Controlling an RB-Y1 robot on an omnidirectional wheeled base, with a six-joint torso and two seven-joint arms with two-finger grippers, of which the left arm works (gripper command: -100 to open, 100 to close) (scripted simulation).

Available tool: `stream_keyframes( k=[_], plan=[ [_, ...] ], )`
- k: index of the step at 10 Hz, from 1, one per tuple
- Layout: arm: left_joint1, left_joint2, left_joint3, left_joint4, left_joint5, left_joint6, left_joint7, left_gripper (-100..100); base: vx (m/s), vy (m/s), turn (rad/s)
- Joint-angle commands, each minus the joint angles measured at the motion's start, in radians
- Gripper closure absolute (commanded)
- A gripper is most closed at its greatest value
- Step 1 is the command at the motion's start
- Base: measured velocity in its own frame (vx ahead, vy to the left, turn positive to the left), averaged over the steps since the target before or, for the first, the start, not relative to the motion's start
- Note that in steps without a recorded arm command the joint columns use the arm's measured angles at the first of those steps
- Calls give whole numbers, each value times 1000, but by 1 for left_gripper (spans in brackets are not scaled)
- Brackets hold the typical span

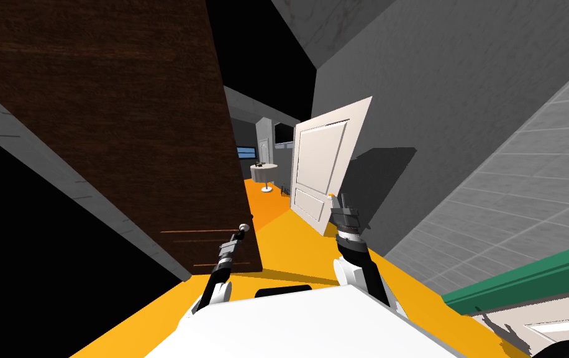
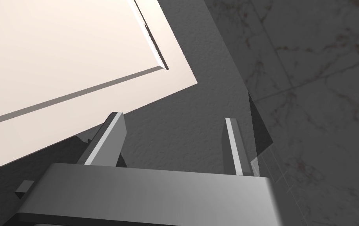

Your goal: Pull the door open

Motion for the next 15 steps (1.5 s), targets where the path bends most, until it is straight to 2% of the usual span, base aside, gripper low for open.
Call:
stream_keyframes(
  k=[1,10,11,15],
  plan=[
    [-1,-25,-29,-2,-11,10,2,-100,-12,0,4],
    [-1,-25,-29,-2,-11,10,2,-100,-7,-2,-1],
    [17,10,-24,-25,-11,6,16,-100,-142,61,-78],
    [26,22,-52,-32,-24,2,41,-100,-144,41,-55]
  ],
)
